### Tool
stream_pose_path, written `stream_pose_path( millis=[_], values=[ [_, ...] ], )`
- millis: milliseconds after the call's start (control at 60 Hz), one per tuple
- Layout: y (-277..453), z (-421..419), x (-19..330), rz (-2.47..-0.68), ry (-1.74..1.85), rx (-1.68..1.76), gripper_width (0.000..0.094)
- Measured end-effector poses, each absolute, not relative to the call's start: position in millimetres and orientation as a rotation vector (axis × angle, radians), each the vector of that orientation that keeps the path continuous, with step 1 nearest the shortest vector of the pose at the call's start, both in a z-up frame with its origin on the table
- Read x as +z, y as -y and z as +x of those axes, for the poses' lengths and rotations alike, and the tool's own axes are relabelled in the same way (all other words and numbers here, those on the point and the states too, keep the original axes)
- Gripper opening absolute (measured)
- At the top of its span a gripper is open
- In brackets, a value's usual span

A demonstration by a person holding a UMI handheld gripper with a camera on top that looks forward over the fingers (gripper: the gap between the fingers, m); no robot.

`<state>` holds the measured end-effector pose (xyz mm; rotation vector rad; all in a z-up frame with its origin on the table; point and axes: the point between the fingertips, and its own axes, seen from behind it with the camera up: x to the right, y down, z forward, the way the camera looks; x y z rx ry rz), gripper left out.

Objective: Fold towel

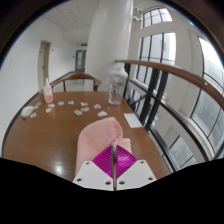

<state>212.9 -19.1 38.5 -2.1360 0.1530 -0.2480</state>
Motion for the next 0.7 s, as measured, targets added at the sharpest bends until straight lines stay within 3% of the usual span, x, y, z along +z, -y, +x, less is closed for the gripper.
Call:
stream_pose_path(
  millis=[83, 250, 267, 283, 317, 700],
  values=[
    [33, 221, 16, -2.194, -0.159, -0.216, 0.0057],
    [42, 219, 21, -2.120, -0.199, -0.146, 0.0863],
    [44, 219, 25, -2.109, -0.194, -0.148, 0.0895],
    [42, 217, 28, -2.100, -0.185, -0.146, 0.0837],
    [49, 217, 35, -2.077, -0.174, -0.152, 0.0816],
    [150, 112, 113, -1.883, -0.012, -0.056, 0.0824]
  ],
)
